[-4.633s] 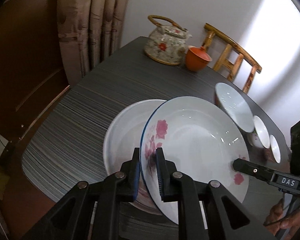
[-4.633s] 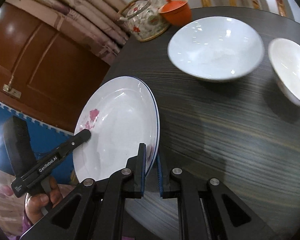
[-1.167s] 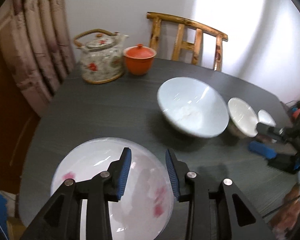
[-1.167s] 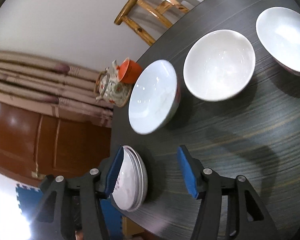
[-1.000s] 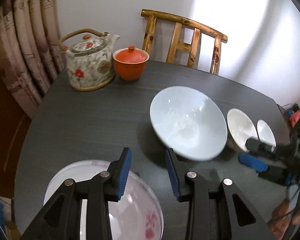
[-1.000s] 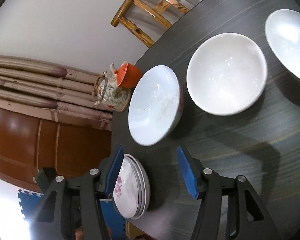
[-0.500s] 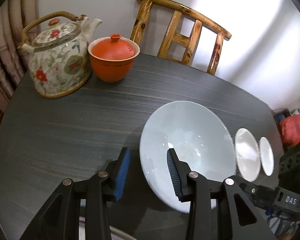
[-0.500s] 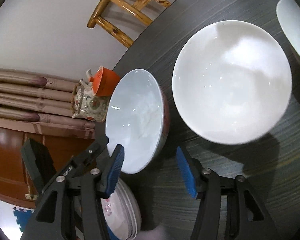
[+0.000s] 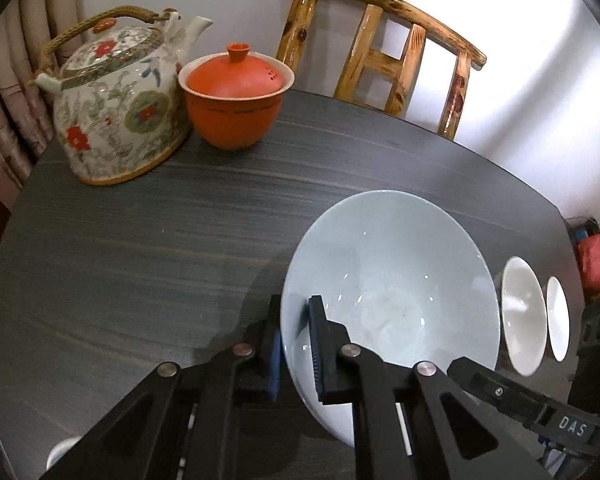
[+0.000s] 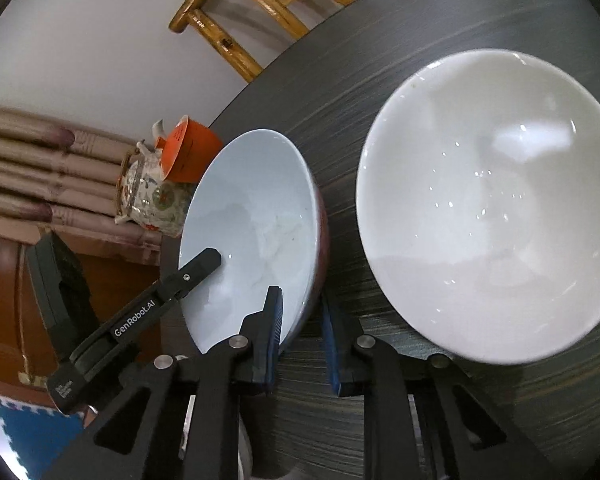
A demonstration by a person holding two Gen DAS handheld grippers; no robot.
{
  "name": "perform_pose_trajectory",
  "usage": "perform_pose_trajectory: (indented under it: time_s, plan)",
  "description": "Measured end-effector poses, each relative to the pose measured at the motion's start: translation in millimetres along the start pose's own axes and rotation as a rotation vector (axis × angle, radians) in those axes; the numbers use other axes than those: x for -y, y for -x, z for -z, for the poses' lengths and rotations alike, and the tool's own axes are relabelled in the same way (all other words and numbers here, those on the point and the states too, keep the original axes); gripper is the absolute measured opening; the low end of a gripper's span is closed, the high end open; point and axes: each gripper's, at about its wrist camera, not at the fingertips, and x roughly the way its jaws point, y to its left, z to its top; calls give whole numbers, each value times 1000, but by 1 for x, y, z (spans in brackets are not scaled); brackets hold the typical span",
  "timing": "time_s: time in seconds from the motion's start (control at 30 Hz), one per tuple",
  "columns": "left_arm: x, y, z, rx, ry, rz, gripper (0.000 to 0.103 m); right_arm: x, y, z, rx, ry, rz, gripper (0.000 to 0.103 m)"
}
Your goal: Organize plates and bowls
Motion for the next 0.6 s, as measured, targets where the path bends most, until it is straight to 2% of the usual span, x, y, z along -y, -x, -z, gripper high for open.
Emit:
perform_pose_trajectory:
  time_s: [0.27, 0.43, 0.6]
  plan:
    - [11, 53, 52, 44, -8, 23, 9, 5, 16, 24, -31, 27, 4, 19]
    - [40, 80, 88, 74, -39, 35, 9, 8, 48, 53, -39, 89, -8, 19]
    - [67, 91, 121, 76, -60, 59, 9, 26, 81, 83, -48, 112, -5, 19]
